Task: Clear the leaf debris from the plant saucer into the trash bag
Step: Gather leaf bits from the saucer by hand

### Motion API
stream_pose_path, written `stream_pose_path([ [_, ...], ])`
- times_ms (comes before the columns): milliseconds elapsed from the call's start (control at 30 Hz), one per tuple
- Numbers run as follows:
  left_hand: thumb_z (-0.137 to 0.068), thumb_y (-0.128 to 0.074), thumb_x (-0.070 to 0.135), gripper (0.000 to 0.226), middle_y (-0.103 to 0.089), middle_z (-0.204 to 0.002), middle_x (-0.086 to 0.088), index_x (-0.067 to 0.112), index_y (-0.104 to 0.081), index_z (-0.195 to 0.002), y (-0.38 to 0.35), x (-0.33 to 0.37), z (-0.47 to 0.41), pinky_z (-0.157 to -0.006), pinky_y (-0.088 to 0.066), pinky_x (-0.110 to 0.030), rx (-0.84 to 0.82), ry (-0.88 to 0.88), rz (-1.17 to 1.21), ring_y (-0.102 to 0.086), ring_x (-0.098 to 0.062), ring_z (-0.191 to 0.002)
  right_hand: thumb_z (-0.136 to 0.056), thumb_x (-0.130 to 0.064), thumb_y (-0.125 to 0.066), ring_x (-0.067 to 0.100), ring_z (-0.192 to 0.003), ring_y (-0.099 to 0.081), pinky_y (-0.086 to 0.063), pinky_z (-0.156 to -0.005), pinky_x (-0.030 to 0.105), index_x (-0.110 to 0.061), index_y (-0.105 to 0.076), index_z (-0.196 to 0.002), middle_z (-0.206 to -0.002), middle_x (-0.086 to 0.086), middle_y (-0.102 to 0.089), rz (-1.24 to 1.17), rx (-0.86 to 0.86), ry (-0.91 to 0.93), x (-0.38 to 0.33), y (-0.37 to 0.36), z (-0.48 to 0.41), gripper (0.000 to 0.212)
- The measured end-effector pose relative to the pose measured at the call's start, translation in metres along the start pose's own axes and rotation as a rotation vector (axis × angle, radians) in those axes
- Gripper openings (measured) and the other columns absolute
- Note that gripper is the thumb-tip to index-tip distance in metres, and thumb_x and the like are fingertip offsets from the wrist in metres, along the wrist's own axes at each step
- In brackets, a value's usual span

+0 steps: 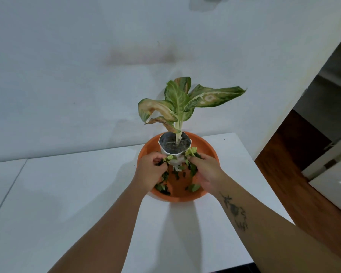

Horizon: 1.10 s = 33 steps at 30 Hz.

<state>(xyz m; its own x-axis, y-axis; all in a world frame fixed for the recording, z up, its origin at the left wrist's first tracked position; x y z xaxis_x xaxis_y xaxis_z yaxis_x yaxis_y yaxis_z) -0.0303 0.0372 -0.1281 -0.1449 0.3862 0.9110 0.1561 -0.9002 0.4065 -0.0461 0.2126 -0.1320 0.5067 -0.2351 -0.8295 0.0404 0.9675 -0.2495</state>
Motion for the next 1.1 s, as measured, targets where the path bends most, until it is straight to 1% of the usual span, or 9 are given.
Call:
stream_pose_path([
  [233, -0.085, -0.067, 0.011, 0.015, -0.071, -0.098, 0.005, 0.024, -0.071, -0.093, 0.011, -0.012, 0.007, -0.071, -0.047, -0.021, -0.002, 0.174, 0.245, -0.066, -0.011, -0.091, -0.092, -0.004, -0.056, 0.026, -0.093, -0.07, -0.055, -0.085, 0.037, -0.004, -0.065, -0.099, -0.101, 0.019, -0.072, -0.093, 0.027, -0.033, 0.005, -0.009, 0.018, 0.011],
  [300, -0.086, -0.067, 0.013, 0.013, -0.073, -0.098, 0.003, 0.025, -0.071, -0.091, 0.012, -0.018, 0.005, -0.072, -0.05, -0.025, -0.021, 0.205, 0.288, -0.067, -0.014, -0.089, -0.092, -0.003, -0.055, 0.029, -0.097, -0.069, -0.055, -0.083, 0.037, 0.0, -0.064, -0.105, -0.105, 0.021, -0.071, -0.106, 0.043, -0.035, 0.008, -0.009, 0.02, 0.015],
  [400, -0.085, -0.066, 0.013, 0.014, -0.075, -0.099, -0.004, 0.02, -0.073, -0.095, 0.008, -0.023, 0.002, -0.083, -0.058, -0.039, -0.051, 0.255, 0.367, -0.071, -0.025, -0.096, -0.092, -0.002, -0.055, 0.032, -0.1, -0.067, -0.052, -0.095, 0.046, 0.001, -0.064, -0.108, -0.112, 0.023, -0.069, -0.126, 0.06, -0.049, 0.009, -0.007, 0.018, 0.019],
  [467, -0.084, -0.066, 0.01, 0.017, -0.074, -0.102, -0.01, 0.015, -0.073, -0.098, 0.006, -0.022, 0.003, -0.091, -0.057, -0.047, -0.048, 0.284, 0.47, -0.071, -0.03, -0.1, -0.093, -0.002, -0.053, 0.031, -0.098, -0.064, -0.047, -0.101, 0.046, 0.002, -0.062, -0.11, -0.112, 0.024, -0.068, -0.158, 0.07, -0.064, 0.01, -0.006, 0.014, 0.02],
  [600, -0.087, -0.065, 0.007, 0.015, -0.074, -0.103, -0.015, 0.01, -0.073, -0.1, -0.004, -0.02, 0.006, -0.095, -0.055, -0.046, -0.042, 0.314, 0.614, -0.07, -0.031, -0.102, -0.095, -0.001, -0.05, 0.019, -0.074, -0.06, -0.05, -0.072, 0.029, -0.001, -0.062, -0.096, -0.088, 0.014, -0.065, -0.261, 0.09, -0.085, 0.007, -0.005, 0.022, 0.013],
  [700, -0.09, -0.063, 0.006, 0.018, -0.073, -0.108, -0.016, 0.007, -0.072, -0.105, -0.021, -0.017, 0.019, -0.098, -0.053, -0.044, -0.173, 0.346, 0.682, -0.068, -0.031, -0.108, -0.094, 0.0, -0.051, 0.017, -0.075, -0.059, -0.051, -0.069, 0.025, 0.0, -0.06, -0.097, -0.09, 0.013, -0.063, -0.466, 0.188, -0.044, 0.013, 0.01, 0.039, 0.01],
  [867, -0.092, -0.061, 0.007, 0.024, -0.072, -0.114, -0.013, 0.007, -0.068, -0.116, -0.022, -0.018, 0.014, -0.087, -0.054, -0.031, -0.161, 0.367, 0.757, -0.068, -0.021, -0.102, -0.094, -0.001, -0.052, 0.016, -0.073, -0.059, -0.051, -0.066, 0.024, -0.001, -0.06, -0.098, -0.089, 0.012, -0.063, -0.493, 0.19, -0.077, 0.014, 0.003, 0.039, 0.009],
  [1033, -0.094, -0.058, 0.004, 0.024, -0.073, -0.109, -0.014, 0.004, -0.066, -0.117, -0.019, -0.017, 0.012, -0.086, -0.054, -0.031, -0.139, 0.382, 0.826, -0.069, -0.021, -0.101, -0.096, -0.001, -0.048, 0.016, -0.065, -0.061, -0.052, -0.042, 0.02, 0.001, -0.059, -0.085, -0.072, 0.012, -0.067, -0.507, 0.174, -0.081, 0.009, -0.011, 0.048, 0.015],
  [1100, -0.094, -0.056, 0.003, 0.02, -0.073, -0.107, -0.013, 0.006, -0.067, -0.112, -0.022, -0.013, 0.015, -0.092, -0.053, -0.033, -0.136, 0.385, 0.856, -0.069, -0.022, -0.103, -0.096, -0.001, -0.049, 0.016, -0.065, -0.061, -0.051, -0.039, 0.019, 0.0, -0.058, -0.082, -0.071, 0.012, -0.066, -0.513, 0.183, -0.083, 0.006, -0.008, 0.051, 0.017],
])
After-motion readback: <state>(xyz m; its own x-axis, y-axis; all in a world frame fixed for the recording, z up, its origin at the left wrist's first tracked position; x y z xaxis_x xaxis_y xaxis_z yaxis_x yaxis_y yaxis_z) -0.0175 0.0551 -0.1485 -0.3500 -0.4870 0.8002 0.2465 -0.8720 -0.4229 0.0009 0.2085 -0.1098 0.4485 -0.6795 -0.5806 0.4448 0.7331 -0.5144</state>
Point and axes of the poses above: each hand's wrist, its own z-axis away from the middle knuckle, its own y-axis out of the back of the hand, x = y × z, the point moved 5 cm from there along -z, towards the middle knuckle
